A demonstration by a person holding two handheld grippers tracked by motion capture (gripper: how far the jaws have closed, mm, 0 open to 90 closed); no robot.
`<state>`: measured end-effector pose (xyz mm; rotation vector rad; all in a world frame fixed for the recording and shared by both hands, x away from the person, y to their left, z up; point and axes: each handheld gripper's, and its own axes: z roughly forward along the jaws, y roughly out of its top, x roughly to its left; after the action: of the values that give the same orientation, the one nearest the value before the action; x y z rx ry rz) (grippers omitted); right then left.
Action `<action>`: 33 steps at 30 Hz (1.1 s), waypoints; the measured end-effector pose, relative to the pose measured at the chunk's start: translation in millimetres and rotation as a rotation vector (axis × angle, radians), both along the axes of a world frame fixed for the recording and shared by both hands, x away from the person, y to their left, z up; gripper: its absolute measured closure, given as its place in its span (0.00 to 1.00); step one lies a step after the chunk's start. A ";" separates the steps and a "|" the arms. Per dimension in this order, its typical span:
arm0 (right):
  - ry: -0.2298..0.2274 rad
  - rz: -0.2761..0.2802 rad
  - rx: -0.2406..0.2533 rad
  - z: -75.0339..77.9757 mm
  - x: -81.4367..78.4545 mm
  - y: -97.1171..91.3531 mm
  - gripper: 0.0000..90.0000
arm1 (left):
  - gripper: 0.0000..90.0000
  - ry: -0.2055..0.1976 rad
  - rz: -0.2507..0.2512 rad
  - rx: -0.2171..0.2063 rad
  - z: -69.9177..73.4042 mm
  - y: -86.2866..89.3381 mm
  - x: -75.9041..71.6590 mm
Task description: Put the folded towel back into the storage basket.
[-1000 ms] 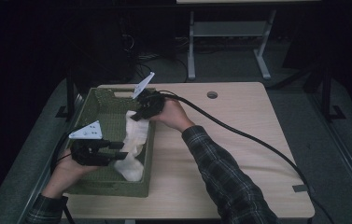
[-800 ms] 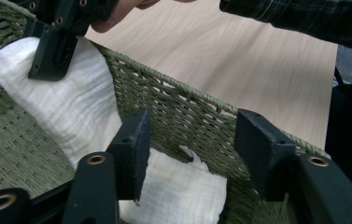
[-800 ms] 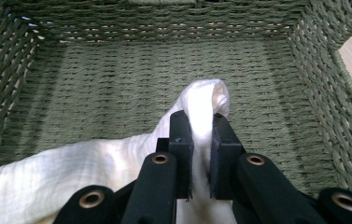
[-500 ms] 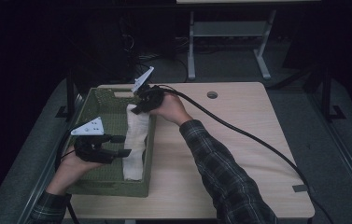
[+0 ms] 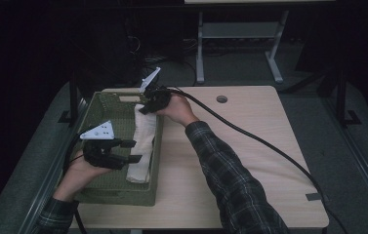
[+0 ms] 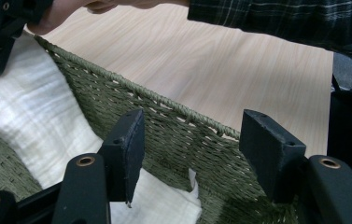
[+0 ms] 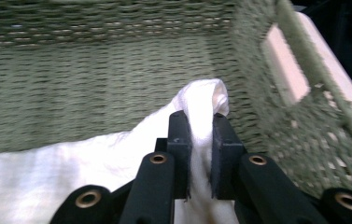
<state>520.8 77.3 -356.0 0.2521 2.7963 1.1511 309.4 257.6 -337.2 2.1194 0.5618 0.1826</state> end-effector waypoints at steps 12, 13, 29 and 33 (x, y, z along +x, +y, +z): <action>-0.038 -0.099 0.090 20.8 6.0 -16.6 0.51 | 0.42 0.002 0.017 -0.005 1.2 -0.9 2.1; -0.036 -0.099 0.091 22.8 5.1 -18.5 0.51 | 0.42 0.004 0.018 -0.009 1.4 -2.5 2.4; -0.043 -0.104 0.073 38.8 -11.6 -66.5 0.43 | 0.32 -0.005 0.026 0.000 5.5 -34.8 15.7; -0.031 -0.125 0.075 40.4 -15.5 -81.9 0.42 | 0.31 0.000 0.040 -0.011 6.3 -44.3 18.7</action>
<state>505.3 -4.6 -315.5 0.4056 2.6712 1.2211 328.2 213.3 -330.8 2.0985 0.6037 0.2020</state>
